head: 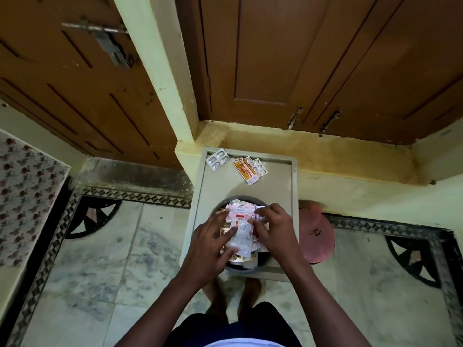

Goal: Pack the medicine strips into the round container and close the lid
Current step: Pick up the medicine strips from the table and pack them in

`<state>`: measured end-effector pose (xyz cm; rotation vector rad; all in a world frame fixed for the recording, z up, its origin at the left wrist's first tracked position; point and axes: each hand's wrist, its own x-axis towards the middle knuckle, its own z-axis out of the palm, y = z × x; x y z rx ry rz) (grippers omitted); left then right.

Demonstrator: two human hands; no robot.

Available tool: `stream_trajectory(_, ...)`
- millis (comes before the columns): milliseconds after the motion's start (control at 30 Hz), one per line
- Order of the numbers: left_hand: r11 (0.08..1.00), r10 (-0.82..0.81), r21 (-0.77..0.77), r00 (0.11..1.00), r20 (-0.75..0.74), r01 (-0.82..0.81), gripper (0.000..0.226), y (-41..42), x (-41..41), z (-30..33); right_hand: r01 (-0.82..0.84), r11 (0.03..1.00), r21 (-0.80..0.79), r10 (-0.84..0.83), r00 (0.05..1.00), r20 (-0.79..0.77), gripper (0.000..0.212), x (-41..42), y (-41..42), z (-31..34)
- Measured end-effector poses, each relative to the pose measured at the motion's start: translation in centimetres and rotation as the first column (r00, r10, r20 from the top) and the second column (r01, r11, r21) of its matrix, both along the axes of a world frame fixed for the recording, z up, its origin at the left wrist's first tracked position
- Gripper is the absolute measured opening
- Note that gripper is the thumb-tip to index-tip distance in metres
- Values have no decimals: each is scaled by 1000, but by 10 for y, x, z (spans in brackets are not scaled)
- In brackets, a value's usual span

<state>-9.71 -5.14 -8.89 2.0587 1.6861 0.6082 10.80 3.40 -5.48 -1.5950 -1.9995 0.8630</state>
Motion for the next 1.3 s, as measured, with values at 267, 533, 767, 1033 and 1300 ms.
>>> stream_trajectory(267,932,361,-77,928,92,-355,34,107,-15,17,196,968,-154,-172,973,154,43,-30,125,-12)
stream_trajectory(533,880,358,-215,889,-284,-423,43,216,-34,-12,302,915,-269,-145,867,477,73,-60,170,-37)
stream_trajectory(767,839,465,-232,870,-165,-493,50,225,-40,-24,358,885,-299,-231,892,387,55,-69,166,-47)
stream_trajectory(1033,796,535,-328,845,-12,-509,39,208,-44,-37,339,888,-311,-234,915,329,43,-69,170,-37)
stream_trajectory(1300,782,616,-368,711,339,-503,11,161,-35,14,306,926,-222,-335,937,-103,30,-54,136,-20)
